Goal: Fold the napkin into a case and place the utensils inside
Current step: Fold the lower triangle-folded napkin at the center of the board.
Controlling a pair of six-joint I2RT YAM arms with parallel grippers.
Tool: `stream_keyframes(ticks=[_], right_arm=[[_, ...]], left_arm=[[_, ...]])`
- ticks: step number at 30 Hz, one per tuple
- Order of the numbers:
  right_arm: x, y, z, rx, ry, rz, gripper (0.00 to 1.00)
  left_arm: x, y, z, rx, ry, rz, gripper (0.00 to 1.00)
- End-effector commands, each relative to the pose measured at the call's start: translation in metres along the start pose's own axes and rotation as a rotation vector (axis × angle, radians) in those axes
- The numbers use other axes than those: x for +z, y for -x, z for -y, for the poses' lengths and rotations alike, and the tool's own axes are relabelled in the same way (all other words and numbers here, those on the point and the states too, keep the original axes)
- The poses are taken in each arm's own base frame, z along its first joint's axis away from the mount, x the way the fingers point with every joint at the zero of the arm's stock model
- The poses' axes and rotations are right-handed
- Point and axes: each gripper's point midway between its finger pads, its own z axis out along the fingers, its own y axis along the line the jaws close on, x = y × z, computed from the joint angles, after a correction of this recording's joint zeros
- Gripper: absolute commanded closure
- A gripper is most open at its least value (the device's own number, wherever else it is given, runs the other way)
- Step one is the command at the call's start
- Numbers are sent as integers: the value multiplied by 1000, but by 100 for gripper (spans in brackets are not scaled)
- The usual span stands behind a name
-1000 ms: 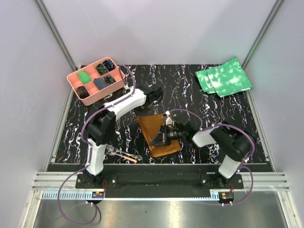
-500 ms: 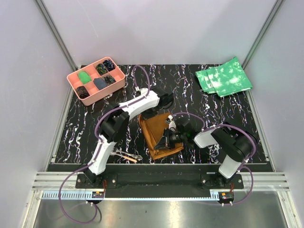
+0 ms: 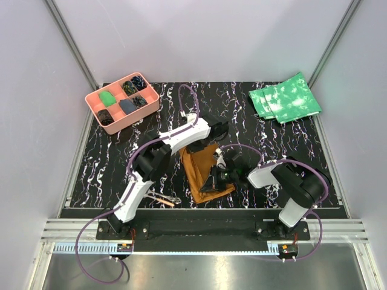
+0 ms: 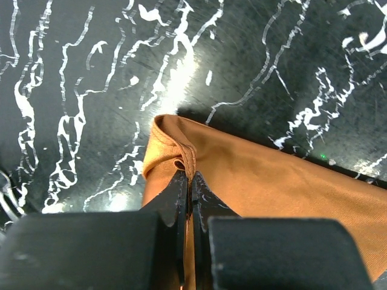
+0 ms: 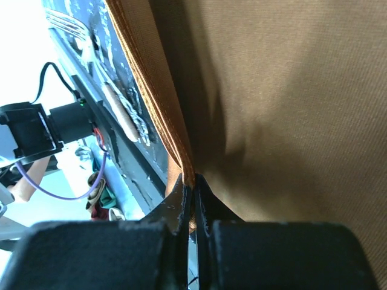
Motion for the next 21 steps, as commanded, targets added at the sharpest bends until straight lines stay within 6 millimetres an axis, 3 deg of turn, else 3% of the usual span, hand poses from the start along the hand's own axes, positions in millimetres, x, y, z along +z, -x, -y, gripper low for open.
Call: stream_keyframes(ticks=[1, 21], right_arm=[[-8, -36, 25, 46, -88, -121, 100], [-22, -43, 35, 65, -157, -96, 96]], left_arm=[[-2, 37, 17, -87, -37, 155, 100], [-2, 23, 49, -40, -148, 149, 100]])
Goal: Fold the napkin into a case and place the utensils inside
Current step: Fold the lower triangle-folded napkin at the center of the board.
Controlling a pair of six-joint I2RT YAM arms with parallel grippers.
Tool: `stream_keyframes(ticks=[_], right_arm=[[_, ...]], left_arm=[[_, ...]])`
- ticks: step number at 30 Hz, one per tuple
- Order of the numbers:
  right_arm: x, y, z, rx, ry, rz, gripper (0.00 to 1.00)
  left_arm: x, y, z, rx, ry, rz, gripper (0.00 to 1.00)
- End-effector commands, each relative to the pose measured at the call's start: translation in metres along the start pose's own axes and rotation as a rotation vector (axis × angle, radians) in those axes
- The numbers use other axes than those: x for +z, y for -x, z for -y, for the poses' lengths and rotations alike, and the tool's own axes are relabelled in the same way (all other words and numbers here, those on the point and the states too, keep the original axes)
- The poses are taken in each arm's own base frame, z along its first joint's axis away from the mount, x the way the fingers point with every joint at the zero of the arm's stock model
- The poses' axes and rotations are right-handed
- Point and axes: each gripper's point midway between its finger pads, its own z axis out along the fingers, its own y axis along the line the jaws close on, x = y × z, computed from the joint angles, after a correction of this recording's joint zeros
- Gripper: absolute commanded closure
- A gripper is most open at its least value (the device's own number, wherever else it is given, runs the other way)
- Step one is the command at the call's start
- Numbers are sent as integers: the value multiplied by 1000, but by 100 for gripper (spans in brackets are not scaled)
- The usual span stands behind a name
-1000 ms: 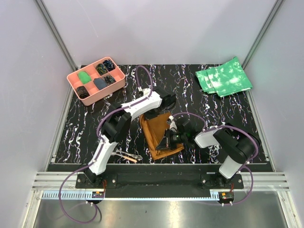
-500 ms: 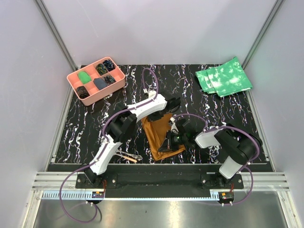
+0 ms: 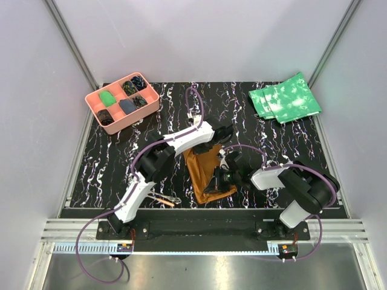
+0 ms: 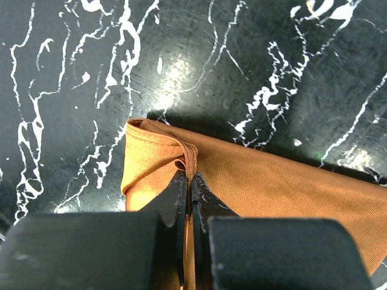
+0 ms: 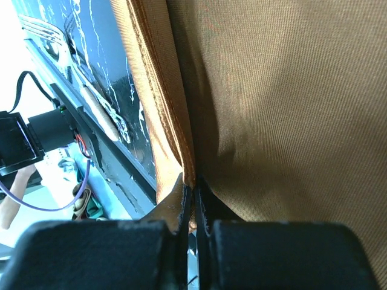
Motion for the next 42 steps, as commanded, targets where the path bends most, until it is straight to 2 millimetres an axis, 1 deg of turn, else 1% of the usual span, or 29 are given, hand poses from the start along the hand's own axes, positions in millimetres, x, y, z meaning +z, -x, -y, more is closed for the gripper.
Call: stream_keyframes(ticks=[1, 3, 4, 7, 9, 10, 12, 13, 14, 15, 16, 18, 19, 22, 24, 26, 27, 30, 32, 33, 35, 36, 38, 40, 41, 42], right_arm=[[-11, -40, 22, 60, -76, -129, 94], [-12, -38, 22, 59, -81, -126, 91], [-12, -38, 22, 55, -83, -126, 87], [-14, -37, 21, 49, -91, -122, 83], [-18, -35, 20, 42, -106, -108, 76], [-21, -31, 19, 24, -112, -95, 71], [-32, -29, 25, -6, -180, -84, 62], [-38, -14, 16, -36, -185, -30, 58], [-45, -14, 19, -34, -215, -35, 55], [-48, -9, 17, -48, -218, -20, 47], [-51, 0, 12, -81, -217, 15, 43], [-51, 8, 11, -121, -221, 27, 39], [-49, 14, 9, -129, -229, 31, 38], [-44, 23, 10, -155, -249, 27, 35], [-42, 28, 11, -173, -263, 32, 35], [-44, 31, 16, -173, -293, 42, 35], [-45, 32, 17, -182, -303, 49, 35], [-53, 37, 19, -184, -313, 70, 34], [-60, 39, 15, -190, -305, 89, 34], [-63, 41, 14, -193, -297, 99, 34], [-68, 45, 7, -211, -275, 122, 32], [-70, 49, 5, -225, -272, 130, 32], [-72, 52, 5, -230, -263, 137, 31], [-74, 60, 0, -233, -245, 150, 31], [-73, 64, -4, -244, -232, 152, 31], [-68, 64, -2, -236, -218, 133, 31]], left_arm=[[-1, 38, 20, -90, -74, 135, 100], [1, 35, 22, -81, -80, 131, 100], [2, 35, 22, -79, -79, 133, 100], [3, 34, 25, -76, -88, 128, 100], [4, 34, 26, -77, -96, 126, 100], [3, 34, 27, -74, -100, 128, 100], [4, 33, 27, -67, -105, 127, 100], [4, 32, 26, -52, -106, 127, 100], [4, 32, 28, -52, -118, 127, 100], [4, 32, 29, -48, -123, 126, 100], [4, 32, 29, -41, -124, 126, 100], [3, 31, 31, -41, -137, 123, 100], [3, 31, 31, -35, -139, 119, 100], [2, 31, 32, -29, -146, 116, 100], [0, 32, 32, -33, -153, 117, 100], [0, 30, 31, -27, -155, 109, 100], [-3, 32, 31, -31, -169, 110, 100], [-4, 28, 32, -8, -196, 101, 100], [-4, 25, 36, 6, -224, 91, 100], [-5, 23, 34, 13, -231, 85, 100], [-7, 20, 38, 22, -268, 75, 100], [-8, 19, 35, 24, -273, 71, 100], [-14, 22, 36, 20, -302, 74, 99], [-14, 20, 34, 30, -311, 72, 97], [-17, 21, 33, 28, -321, 72, 96], [-17, 20, 33, 30, -324, 69, 96]])
